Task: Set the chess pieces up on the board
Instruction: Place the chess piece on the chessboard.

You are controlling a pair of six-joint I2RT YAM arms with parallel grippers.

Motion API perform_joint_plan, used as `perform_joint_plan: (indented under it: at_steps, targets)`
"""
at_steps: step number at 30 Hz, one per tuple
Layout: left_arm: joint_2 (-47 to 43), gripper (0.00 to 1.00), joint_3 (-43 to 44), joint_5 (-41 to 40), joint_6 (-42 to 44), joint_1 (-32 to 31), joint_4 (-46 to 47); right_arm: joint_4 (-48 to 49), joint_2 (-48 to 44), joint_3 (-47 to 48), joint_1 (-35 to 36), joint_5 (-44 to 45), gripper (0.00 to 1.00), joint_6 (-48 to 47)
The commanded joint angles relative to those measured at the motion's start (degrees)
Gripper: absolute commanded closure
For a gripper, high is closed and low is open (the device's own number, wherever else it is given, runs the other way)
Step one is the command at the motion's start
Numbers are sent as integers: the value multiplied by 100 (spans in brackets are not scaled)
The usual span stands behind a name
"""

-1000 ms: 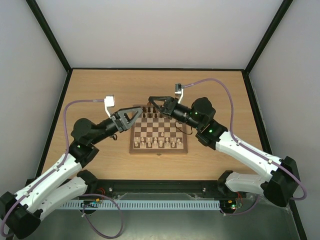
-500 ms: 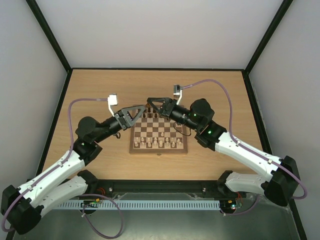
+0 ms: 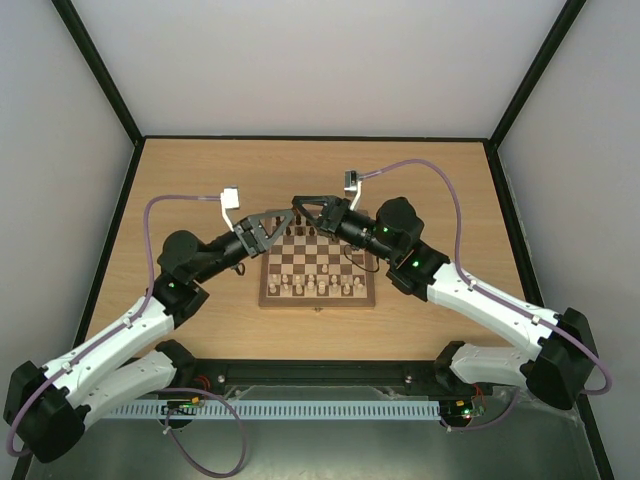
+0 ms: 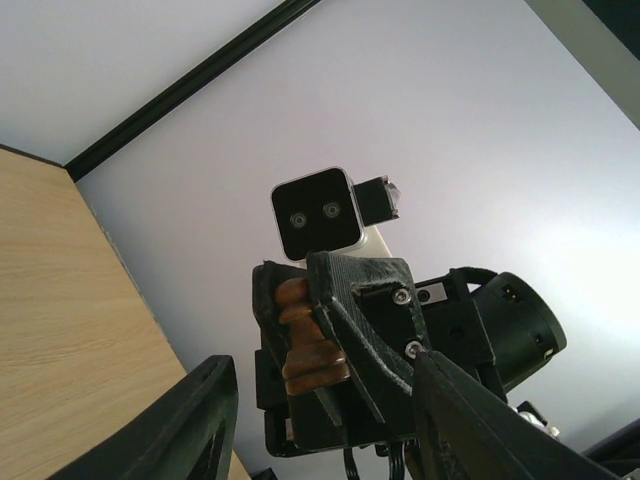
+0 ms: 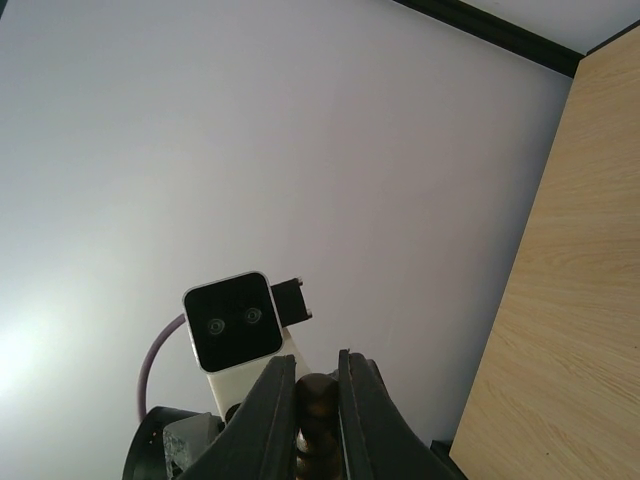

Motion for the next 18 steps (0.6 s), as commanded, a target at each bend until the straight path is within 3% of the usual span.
perform_joint_plan:
  at_steps: [1,6,18]
  targets:
    - [14,51,-40,-75,23,-34,343,131,-5,59,44,150,93,-26]
    - [104,60,-35,-76,-15,-34,397,103,-22,54,49,198,93,-39]
    - [246,66,-37,-98,-56,-60,464,33,-7,29,49,247,93,-69]
